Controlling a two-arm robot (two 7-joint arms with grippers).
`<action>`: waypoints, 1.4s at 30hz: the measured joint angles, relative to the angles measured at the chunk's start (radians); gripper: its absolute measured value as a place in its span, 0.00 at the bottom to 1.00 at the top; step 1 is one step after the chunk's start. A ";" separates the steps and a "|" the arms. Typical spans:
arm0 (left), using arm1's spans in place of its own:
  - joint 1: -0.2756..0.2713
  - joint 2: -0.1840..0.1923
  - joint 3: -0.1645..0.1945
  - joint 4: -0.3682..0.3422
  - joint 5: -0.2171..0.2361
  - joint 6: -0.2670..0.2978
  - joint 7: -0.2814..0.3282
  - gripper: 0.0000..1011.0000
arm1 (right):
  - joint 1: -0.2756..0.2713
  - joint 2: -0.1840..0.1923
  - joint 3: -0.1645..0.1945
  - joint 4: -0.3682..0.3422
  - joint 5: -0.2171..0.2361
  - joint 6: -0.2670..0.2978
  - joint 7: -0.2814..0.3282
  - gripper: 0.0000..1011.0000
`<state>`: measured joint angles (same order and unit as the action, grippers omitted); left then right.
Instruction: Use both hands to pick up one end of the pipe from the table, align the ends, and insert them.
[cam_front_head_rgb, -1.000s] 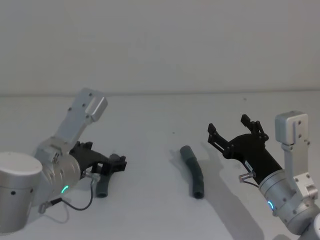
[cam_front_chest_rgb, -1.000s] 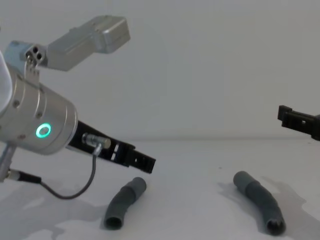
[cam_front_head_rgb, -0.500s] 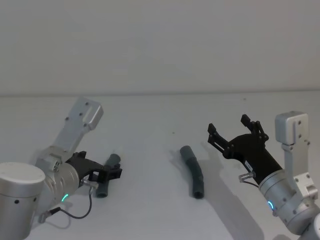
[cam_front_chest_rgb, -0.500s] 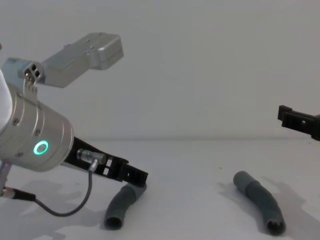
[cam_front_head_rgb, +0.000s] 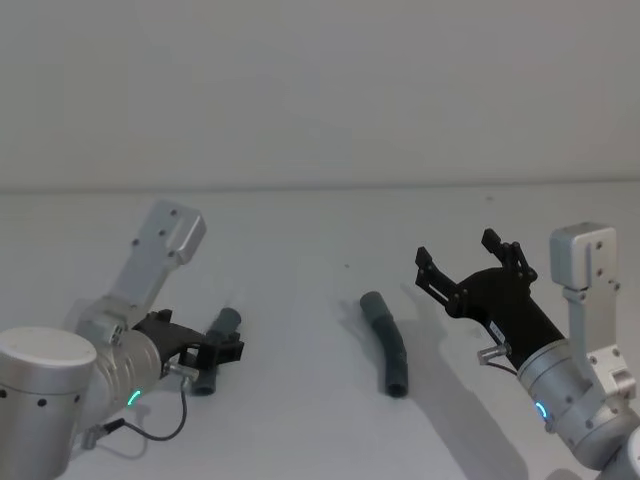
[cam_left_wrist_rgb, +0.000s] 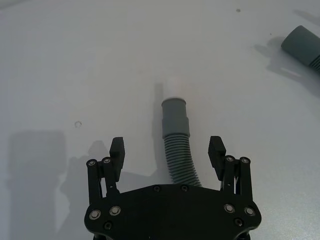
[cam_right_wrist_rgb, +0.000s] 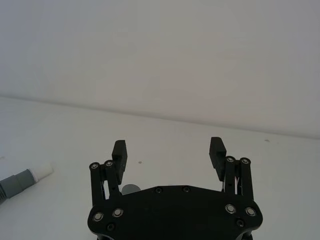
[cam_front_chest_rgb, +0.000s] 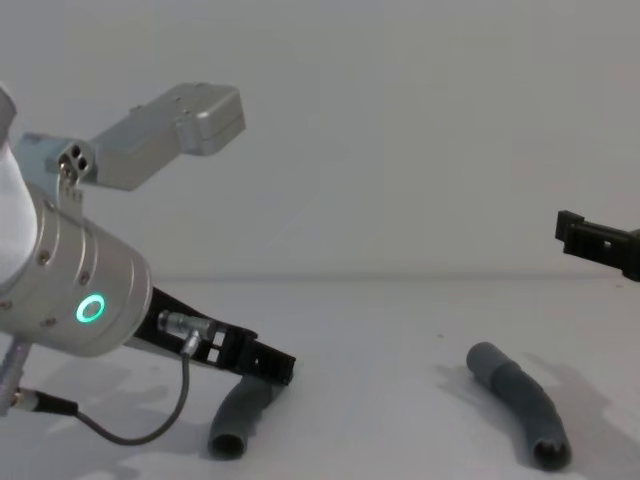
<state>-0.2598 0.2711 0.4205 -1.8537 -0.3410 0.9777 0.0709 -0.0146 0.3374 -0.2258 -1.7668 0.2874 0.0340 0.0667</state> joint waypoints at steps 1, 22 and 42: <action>0.000 -0.002 0.000 0.003 0.000 0.000 -0.001 0.99 | 0.000 0.000 0.000 0.000 0.000 0.000 0.000 0.99; -0.004 -0.005 0.027 0.047 0.018 -0.009 -0.031 0.99 | 0.000 0.000 0.000 0.000 0.000 0.000 0.000 0.99; -0.001 -0.016 0.019 0.074 0.044 -0.032 -0.025 0.99 | 0.000 0.000 0.000 0.000 0.000 0.000 0.000 0.99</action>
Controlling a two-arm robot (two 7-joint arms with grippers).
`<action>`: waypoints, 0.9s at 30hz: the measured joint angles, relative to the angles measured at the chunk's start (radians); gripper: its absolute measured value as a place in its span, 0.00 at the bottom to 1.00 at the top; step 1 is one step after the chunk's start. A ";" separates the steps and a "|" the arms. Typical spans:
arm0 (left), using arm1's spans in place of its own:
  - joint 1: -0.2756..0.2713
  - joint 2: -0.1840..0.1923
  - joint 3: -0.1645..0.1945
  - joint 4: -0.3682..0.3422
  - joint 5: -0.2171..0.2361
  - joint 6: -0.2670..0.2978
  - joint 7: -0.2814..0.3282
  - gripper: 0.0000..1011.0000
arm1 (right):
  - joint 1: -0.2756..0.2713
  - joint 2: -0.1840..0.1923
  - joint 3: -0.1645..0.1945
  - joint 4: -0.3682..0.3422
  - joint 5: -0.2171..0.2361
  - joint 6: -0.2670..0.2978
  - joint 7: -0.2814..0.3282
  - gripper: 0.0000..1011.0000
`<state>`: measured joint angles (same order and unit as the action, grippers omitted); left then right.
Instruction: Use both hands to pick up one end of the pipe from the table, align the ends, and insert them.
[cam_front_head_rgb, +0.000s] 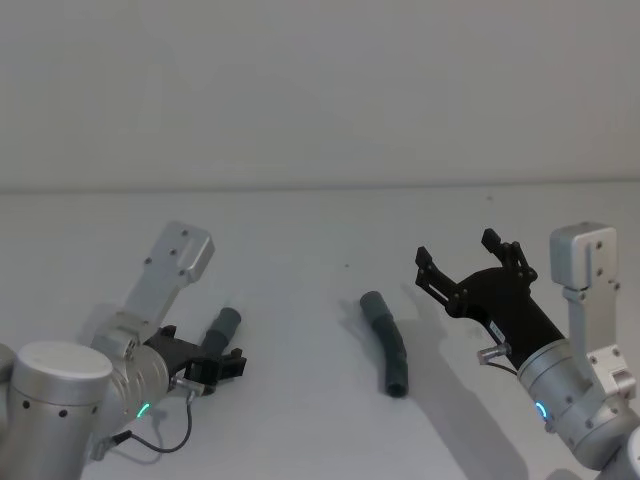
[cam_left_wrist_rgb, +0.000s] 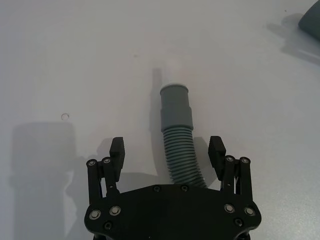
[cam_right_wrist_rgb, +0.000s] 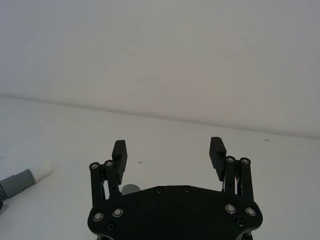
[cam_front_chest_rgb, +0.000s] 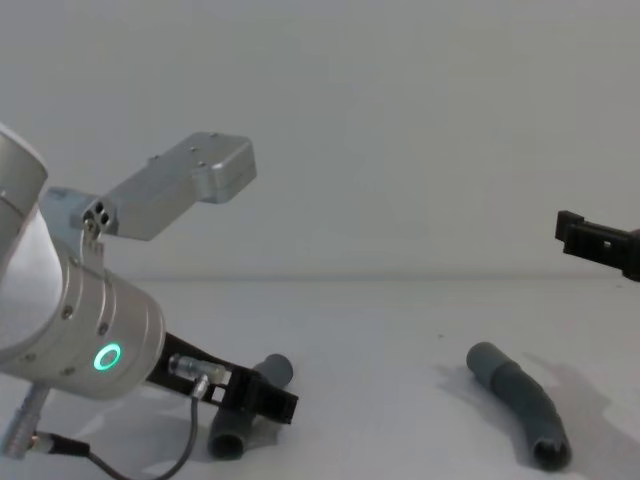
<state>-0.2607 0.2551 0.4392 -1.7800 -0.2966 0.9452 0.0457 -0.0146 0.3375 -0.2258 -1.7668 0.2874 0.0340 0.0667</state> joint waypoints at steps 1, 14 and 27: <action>0.001 -0.001 -0.001 0.001 0.001 -0.003 0.000 0.99 | 0.000 0.000 0.000 0.000 0.000 0.000 0.000 0.99; 0.007 -0.008 -0.008 0.006 0.007 -0.015 0.003 0.94 | 0.000 0.000 0.000 0.000 0.000 0.000 0.000 0.99; 0.009 -0.010 -0.010 0.008 0.009 -0.019 0.004 0.55 | 0.000 0.000 0.000 0.000 0.000 0.000 0.000 0.99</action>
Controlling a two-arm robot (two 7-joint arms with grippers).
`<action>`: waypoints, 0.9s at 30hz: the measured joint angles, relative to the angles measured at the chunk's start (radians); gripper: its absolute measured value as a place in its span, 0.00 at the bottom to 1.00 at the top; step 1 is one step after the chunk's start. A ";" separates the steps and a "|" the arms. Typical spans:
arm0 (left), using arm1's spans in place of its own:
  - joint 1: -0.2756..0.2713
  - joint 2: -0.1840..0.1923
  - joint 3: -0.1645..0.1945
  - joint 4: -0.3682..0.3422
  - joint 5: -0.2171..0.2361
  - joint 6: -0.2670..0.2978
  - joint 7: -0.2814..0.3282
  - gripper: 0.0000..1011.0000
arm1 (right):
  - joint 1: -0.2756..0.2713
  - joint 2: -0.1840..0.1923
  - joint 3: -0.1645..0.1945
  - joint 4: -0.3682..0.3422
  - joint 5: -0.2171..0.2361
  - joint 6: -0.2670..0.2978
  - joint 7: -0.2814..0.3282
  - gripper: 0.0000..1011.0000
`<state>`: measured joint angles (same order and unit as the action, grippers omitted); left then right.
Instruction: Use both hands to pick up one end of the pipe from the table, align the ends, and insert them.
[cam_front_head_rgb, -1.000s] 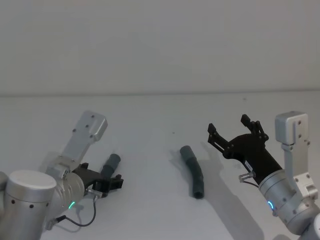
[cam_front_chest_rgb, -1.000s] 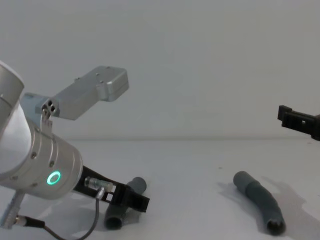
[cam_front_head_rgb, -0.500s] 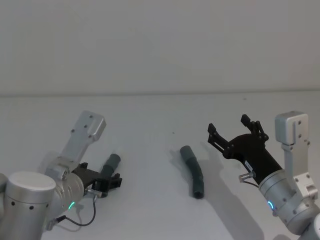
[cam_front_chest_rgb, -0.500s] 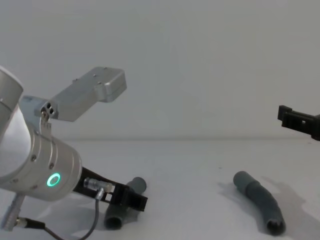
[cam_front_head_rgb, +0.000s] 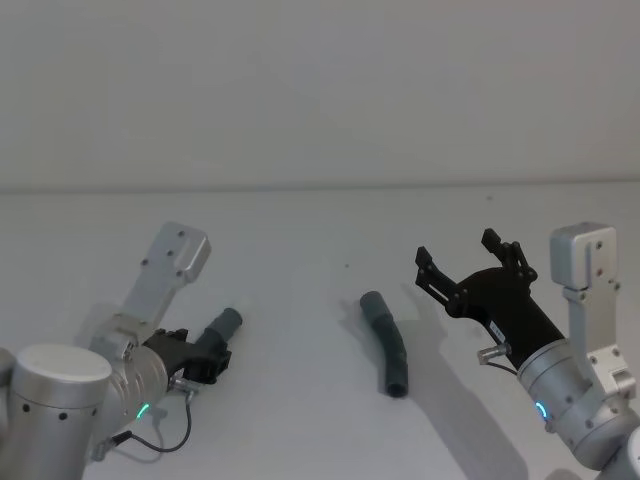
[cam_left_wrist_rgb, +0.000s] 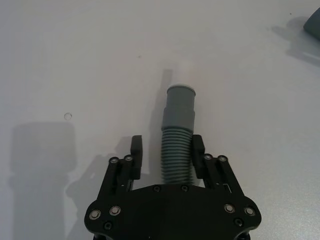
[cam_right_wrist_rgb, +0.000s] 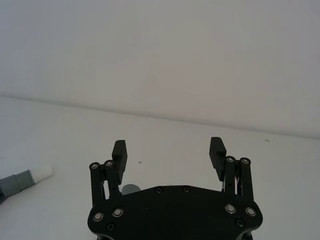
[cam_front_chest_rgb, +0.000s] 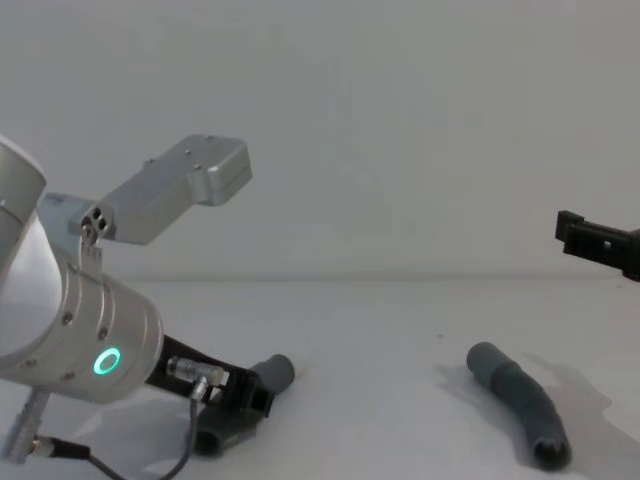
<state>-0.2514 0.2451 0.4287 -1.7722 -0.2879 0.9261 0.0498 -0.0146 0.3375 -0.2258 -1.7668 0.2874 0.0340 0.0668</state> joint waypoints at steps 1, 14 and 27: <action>0.000 0.000 0.000 0.000 0.000 0.000 0.000 0.55 | 0.000 0.000 0.000 0.000 0.000 0.000 0.000 0.99; 0.001 -0.001 -0.001 0.001 0.001 -0.001 0.000 0.29 | 0.000 0.000 0.000 0.000 0.000 0.000 0.000 0.99; 0.001 -0.001 -0.001 0.001 0.001 -0.002 0.000 0.29 | 0.000 0.000 0.000 0.000 0.000 0.000 0.000 0.99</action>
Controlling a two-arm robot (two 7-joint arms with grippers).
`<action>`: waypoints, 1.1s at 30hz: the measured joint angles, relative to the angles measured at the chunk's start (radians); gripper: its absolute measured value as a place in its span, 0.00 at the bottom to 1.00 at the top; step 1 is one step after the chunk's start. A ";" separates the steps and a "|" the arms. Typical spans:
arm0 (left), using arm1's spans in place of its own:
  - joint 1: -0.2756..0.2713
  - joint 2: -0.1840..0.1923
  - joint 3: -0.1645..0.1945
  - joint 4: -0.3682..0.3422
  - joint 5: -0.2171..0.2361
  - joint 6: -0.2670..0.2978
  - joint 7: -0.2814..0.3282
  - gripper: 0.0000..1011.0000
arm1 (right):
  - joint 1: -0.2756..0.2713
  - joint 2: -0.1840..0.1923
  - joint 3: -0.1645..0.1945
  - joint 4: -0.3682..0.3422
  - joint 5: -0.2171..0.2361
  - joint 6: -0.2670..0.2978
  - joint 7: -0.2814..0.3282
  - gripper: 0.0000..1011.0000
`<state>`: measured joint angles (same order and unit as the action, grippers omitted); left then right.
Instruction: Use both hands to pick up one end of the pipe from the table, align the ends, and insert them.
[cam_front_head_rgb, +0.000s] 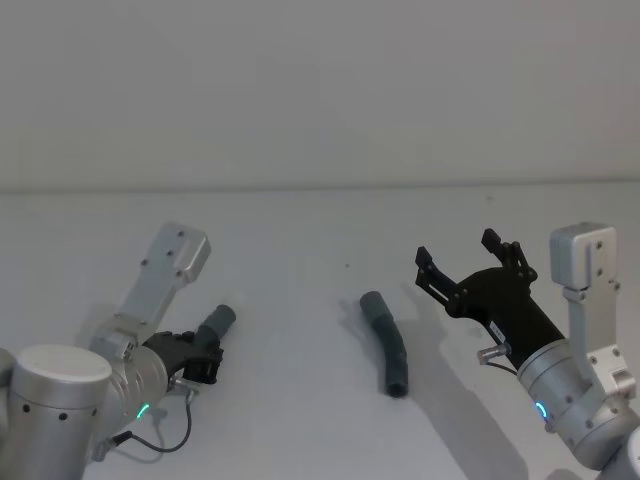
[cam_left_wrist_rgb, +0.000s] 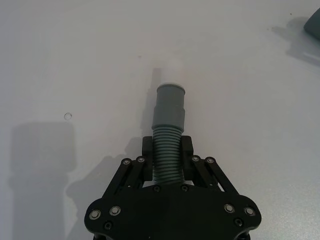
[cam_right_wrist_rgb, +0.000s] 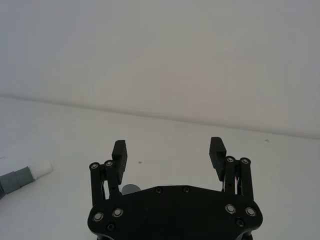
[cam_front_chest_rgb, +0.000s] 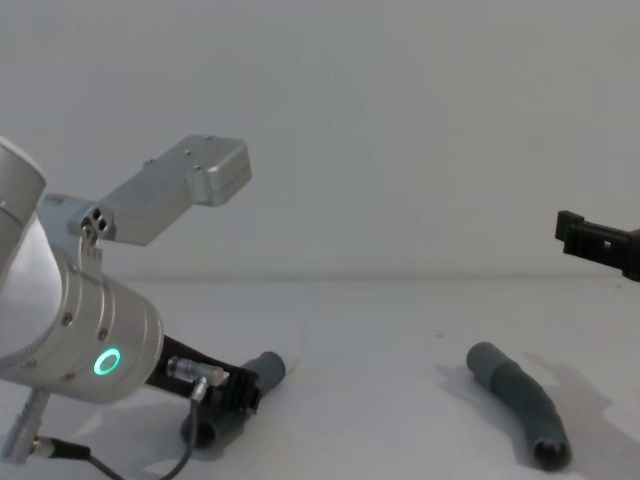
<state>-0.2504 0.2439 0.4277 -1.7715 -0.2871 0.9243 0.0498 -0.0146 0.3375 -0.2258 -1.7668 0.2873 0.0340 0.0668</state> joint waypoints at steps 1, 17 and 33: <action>0.000 0.000 0.000 0.000 0.000 0.000 0.000 0.29 | 0.000 0.000 0.000 0.000 0.000 0.000 0.000 0.99; -0.069 0.029 0.033 0.032 -0.004 -0.023 -0.090 0.29 | 0.000 0.000 0.000 0.000 0.000 0.000 0.000 0.99; -0.187 0.095 0.086 0.074 -0.007 -0.194 -0.289 0.29 | 0.000 0.000 0.000 0.000 0.000 0.000 0.000 0.99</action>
<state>-0.4370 0.3385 0.5136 -1.6972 -0.2944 0.7307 -0.2396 -0.0146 0.3375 -0.2258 -1.7668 0.2874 0.0340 0.0668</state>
